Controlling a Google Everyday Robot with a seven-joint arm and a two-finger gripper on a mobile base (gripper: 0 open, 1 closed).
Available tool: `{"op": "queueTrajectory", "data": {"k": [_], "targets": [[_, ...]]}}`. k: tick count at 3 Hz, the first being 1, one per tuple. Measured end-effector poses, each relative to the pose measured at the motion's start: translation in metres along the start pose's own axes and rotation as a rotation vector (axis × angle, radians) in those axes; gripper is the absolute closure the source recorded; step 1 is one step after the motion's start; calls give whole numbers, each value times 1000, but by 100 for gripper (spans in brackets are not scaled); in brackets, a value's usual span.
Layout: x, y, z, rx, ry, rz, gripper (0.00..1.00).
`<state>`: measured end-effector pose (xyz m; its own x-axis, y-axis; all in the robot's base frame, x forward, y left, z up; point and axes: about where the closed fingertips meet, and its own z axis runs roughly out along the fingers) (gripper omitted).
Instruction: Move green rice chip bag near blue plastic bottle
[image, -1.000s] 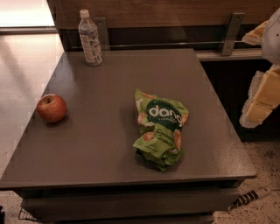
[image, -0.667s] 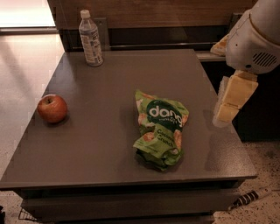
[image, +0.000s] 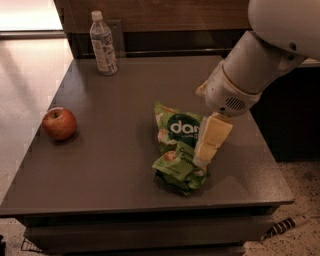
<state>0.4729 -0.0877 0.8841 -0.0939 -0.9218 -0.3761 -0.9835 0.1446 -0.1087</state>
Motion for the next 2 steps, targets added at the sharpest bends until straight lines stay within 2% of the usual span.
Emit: {"op": "queueTrajectory", "data": {"k": [1,2], "targets": [[-13,14,37,-41,-21,30,0],[-13,14,37,-41,-21,30,0]]}}
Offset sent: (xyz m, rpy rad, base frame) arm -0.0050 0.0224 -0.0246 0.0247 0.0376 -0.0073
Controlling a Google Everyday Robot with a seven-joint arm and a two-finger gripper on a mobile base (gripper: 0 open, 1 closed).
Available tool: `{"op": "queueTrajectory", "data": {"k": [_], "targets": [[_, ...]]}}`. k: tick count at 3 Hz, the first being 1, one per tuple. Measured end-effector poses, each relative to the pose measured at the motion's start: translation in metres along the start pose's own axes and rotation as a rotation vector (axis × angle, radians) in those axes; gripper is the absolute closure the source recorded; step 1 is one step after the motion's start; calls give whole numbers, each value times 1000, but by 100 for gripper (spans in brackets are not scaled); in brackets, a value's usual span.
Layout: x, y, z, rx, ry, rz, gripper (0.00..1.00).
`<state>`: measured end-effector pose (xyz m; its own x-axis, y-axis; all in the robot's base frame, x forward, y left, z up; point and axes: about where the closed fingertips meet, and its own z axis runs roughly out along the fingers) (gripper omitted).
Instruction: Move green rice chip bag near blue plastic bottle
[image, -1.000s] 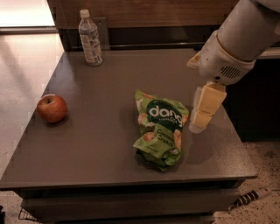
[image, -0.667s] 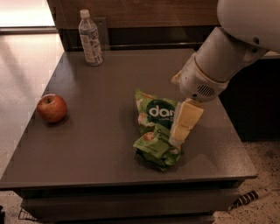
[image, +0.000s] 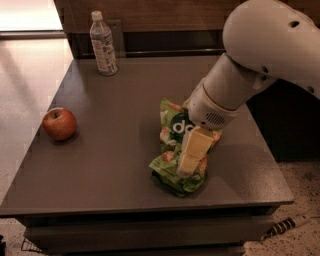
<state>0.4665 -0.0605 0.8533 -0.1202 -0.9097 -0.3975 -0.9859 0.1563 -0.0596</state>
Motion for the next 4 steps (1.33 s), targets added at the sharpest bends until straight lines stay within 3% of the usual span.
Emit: {"op": "queueTrajectory", "data": {"k": [2,4], "targets": [[-1,-1,17,-9,28,31,1],[-2,0,16,-9,29,28,46]]}}
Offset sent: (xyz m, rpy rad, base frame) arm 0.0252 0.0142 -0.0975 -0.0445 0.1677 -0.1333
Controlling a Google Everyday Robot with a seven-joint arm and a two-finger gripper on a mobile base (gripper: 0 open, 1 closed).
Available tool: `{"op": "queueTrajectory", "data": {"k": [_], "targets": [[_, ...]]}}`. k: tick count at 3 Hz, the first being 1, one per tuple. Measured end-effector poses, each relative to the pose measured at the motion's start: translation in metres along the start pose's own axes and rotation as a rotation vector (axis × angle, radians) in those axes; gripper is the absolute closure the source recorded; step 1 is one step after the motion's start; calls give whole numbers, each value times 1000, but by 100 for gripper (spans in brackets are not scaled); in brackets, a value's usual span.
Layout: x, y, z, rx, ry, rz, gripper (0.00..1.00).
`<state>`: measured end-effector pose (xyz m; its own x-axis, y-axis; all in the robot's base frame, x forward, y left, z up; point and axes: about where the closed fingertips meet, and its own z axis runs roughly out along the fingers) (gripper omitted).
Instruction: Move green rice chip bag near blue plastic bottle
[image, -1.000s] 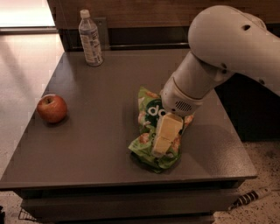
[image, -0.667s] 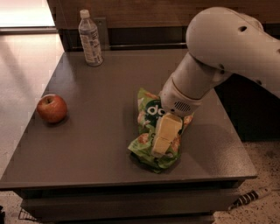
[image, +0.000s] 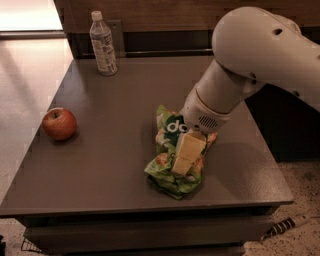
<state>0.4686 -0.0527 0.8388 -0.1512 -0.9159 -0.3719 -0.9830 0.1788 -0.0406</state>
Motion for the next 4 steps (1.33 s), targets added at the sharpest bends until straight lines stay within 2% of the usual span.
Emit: {"op": "queueTrajectory", "data": {"k": [2,3,4], "targets": [[-1,1,-1,0,1,-2,92],[-1,1,-1,0,2,-3,100],[2,0,-13,17,20,16,100]]}}
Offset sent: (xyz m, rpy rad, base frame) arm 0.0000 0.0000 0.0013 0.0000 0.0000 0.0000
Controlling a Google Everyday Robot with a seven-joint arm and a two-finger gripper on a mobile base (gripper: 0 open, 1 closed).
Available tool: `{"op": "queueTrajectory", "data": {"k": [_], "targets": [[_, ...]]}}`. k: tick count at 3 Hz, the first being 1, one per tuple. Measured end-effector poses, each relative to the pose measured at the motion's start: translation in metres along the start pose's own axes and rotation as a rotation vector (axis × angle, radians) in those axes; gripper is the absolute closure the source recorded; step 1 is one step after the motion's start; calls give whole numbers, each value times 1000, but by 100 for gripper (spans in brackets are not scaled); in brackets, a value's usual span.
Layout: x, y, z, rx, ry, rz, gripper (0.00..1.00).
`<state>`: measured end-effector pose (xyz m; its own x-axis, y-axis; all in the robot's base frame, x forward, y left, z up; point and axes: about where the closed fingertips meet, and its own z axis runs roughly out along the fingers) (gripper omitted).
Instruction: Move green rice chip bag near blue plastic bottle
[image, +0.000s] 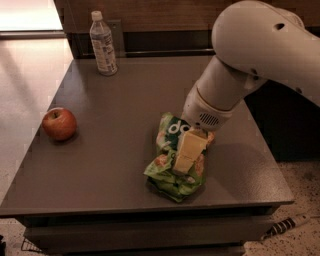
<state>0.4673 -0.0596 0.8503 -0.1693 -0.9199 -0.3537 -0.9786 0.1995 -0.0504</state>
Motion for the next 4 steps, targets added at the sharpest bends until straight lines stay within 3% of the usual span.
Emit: {"op": "queueTrajectory", "data": {"k": [2,3,4], "targets": [[1,-41,-64,69,49,-15,100],[-13,-101,-108,140,-35,-73,100],[-30,-147,-124,184,-130,-126,100]]}}
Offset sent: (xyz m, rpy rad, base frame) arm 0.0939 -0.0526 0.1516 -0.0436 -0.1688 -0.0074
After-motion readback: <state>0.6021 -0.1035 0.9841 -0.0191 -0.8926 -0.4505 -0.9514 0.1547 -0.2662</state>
